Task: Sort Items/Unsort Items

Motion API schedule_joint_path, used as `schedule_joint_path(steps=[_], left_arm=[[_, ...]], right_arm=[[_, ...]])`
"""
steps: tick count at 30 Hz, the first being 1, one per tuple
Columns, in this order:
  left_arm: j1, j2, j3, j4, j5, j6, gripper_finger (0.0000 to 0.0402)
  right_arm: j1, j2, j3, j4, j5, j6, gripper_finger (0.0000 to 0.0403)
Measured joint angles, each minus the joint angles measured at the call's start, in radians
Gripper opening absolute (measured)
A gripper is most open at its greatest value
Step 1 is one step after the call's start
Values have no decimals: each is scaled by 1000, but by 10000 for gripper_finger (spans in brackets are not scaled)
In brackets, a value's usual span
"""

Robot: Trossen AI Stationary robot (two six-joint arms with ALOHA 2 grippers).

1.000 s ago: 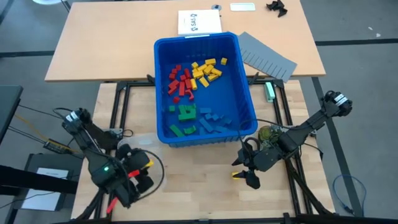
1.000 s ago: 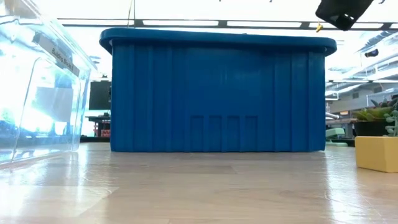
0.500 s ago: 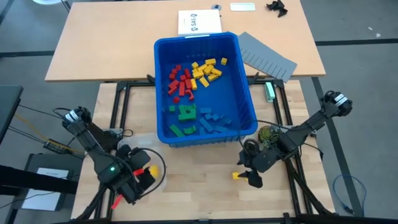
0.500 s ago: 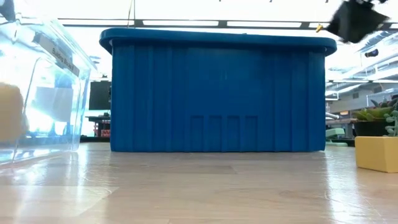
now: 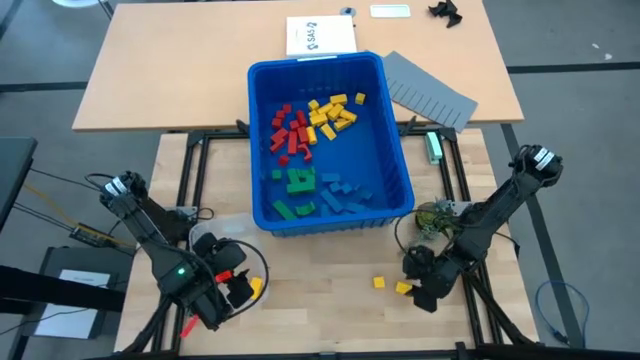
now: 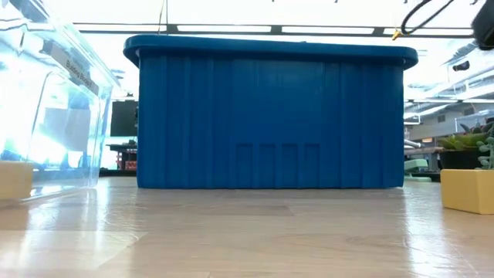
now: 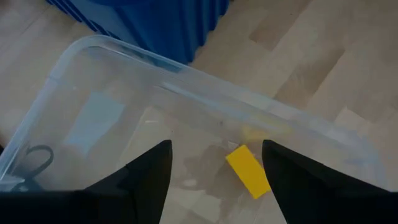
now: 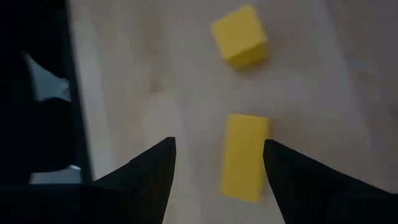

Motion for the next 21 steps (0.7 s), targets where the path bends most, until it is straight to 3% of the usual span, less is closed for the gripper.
schedule_joint_path(steps=[6, 11, 21], left_arm=[[0, 0, 0, 0, -1, 1, 257], [0, 0, 0, 0, -7, 1, 257], [1, 1, 0, 7, -18, 1, 257]], right_arm=[[47, 68, -22, 58, 57, 30, 232], [69, 197, 23, 52, 20, 9, 224], [77, 426, 198, -155, 80, -20, 209]])
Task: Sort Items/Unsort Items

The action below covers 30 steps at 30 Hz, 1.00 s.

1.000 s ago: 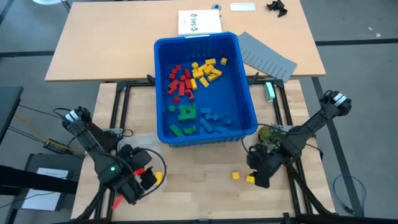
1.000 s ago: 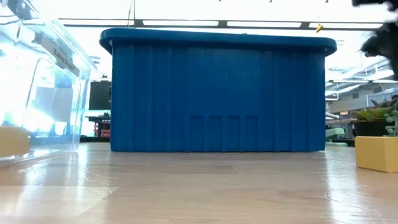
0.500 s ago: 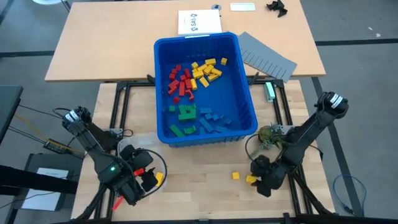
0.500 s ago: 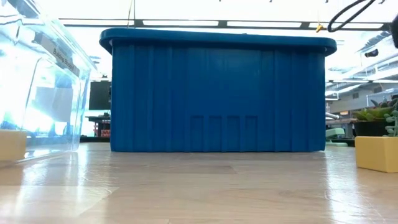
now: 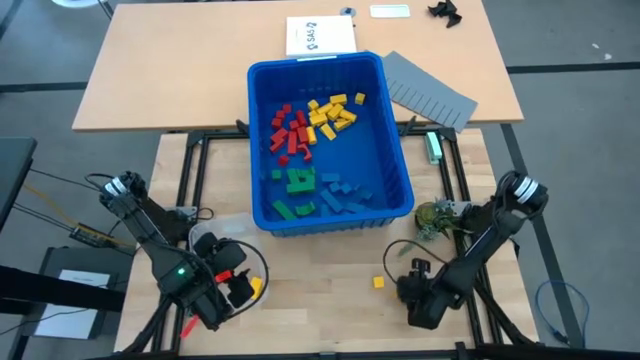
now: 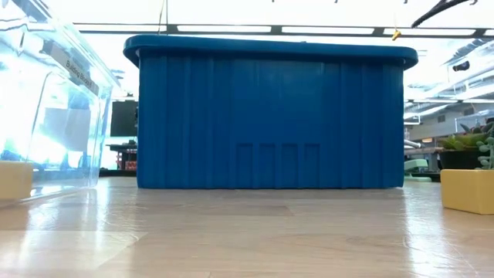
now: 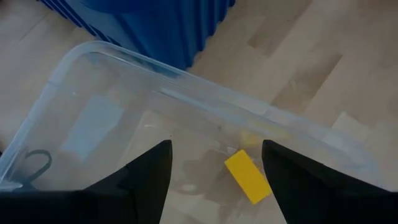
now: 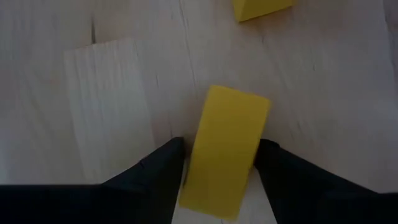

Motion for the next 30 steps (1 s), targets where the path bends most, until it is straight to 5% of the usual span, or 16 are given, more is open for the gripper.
schedule_joint_path(steps=[8, 13, 24, 30], left_arm=[[0, 5, 0, 113, -138, 94, 257], [0, 9, 0, 291, -248, 278, 257], [60, 42, 0, 974, -346, 1246, 257], [109, 126, 0, 1271, -175, 1743, 257]], right_arm=[[11, 26, 83, -110, 63, -46, 121], [4, 33, 174, -191, 72, -79, 120], [-100, 29, 498, -234, 84, -341, 121], [-185, 28, 652, -213, 55, -534, 122]])
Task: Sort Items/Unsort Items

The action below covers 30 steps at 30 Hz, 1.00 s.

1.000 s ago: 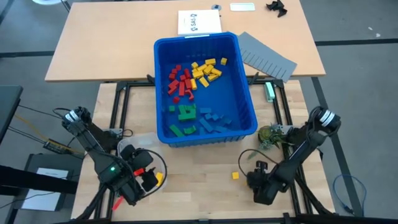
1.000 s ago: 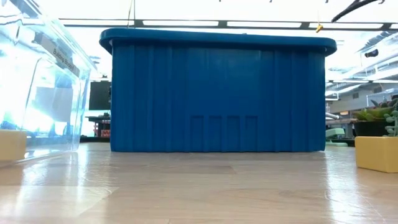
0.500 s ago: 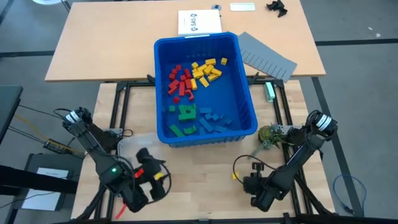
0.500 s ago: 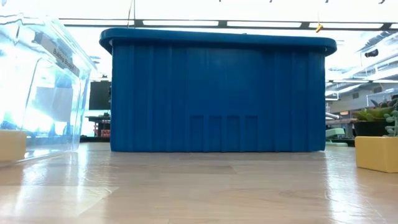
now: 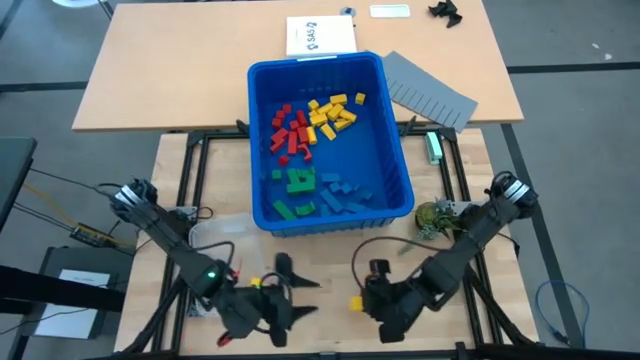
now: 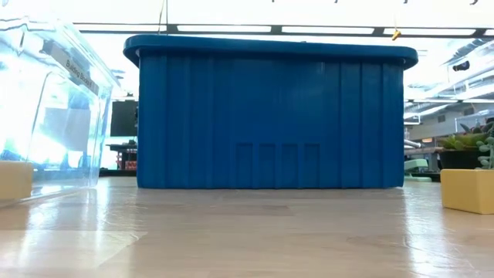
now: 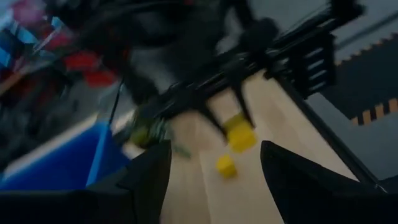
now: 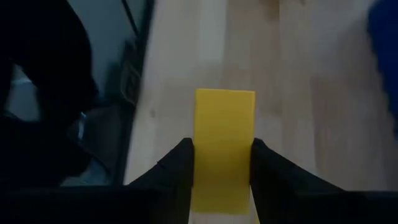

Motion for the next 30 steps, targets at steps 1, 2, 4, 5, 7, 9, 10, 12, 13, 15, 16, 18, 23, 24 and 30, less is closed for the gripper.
schedule_joint_path(steps=[1, 2, 4, 5, 7, 9, 10, 12, 13, 15, 16, 18, 23, 24, 30], left_arm=[[5, 17, 0, 42, 26, 54, 257], [9, 33, 0, 78, 46, 103, 256], [12, 59, 0, 124, 75, 187, 253], [12, 69, 0, 130, 79, 219, 251], [12, 83, 0, 128, 73, 260, 245], [13, 91, 0, 136, 67, 270, 239], [14, 95, 0, 147, 67, 272, 236], [15, 99, 0, 158, 66, 271, 231], [16, 102, 0, 166, 65, 272, 229], [18, 103, 0, 163, 65, 272, 225], [20, 103, 0, 164, 65, 272, 224], [22, 103, 0, 166, 65, 270, 223], [22, 103, 0, 198, 64, 268, 219], [22, 103, 0, 205, 63, 268, 215], [22, 101, 2, 219, 62, 268, 151]], right_arm=[[-13, 0, 22, 5, -17, -25, 122], [-25, 0, 41, 11, -37, -50, 122], [-49, 0, 74, 29, -83, -96, 122], [-60, -1, 87, 33, -113, -117, 122], [-84, -1, 112, 42, -169, -147, 122], [-104, -1, 133, 65, -203, -171, 122], [-113, -2, 140, 81, -218, -182, 122], [-135, -2, 144, 120, -256, -195, 122], [-144, -2, 144, 143, -281, -196, 122], [-162, -2, 144, 174, -325, -197, 122], [-170, -2, 144, 194, -337, -200, 122], [-184, 0, 144, 216, -352, -204, 122], [-214, 1, 144, 248, -382, -205, 122], [-220, 1, 144, 247, -383, -204, 122], [-230, 2, 143, 280, -405, -202, 137]])
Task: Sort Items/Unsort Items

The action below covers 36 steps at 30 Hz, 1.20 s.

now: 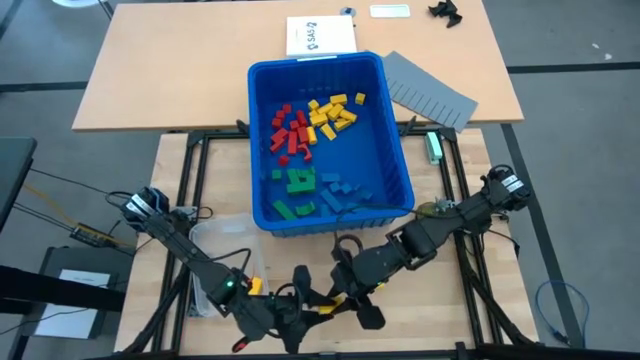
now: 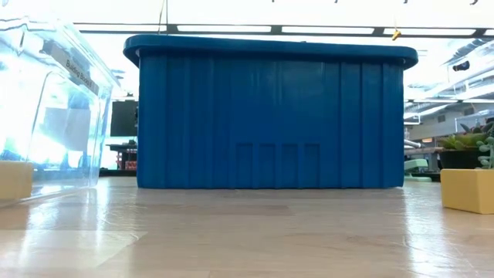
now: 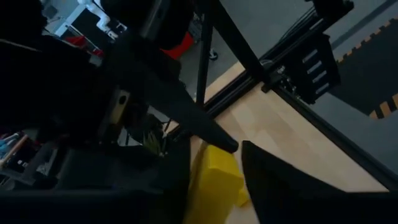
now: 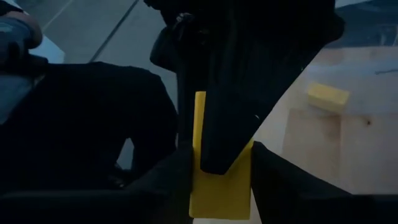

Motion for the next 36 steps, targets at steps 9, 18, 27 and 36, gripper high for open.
schedule_joint_path(steps=[9, 18, 27, 36], left_arm=[[-28, 1, 19, 1, -142, -30, 61], [-129, 0, 139, -287, -484, -296, 61], [-180, -2, 291, -1081, -589, -1203, 61], [-129, -29, 276, -1621, -52, -1819, 61]], right_arm=[[-1, -14, 0, 14, -31, 0, 179], [94, -139, 1, -221, 152, 27, 174], [221, -157, -17, -463, 445, 154, 173], [253, -152, -183, -490, 453, 305, 173]])
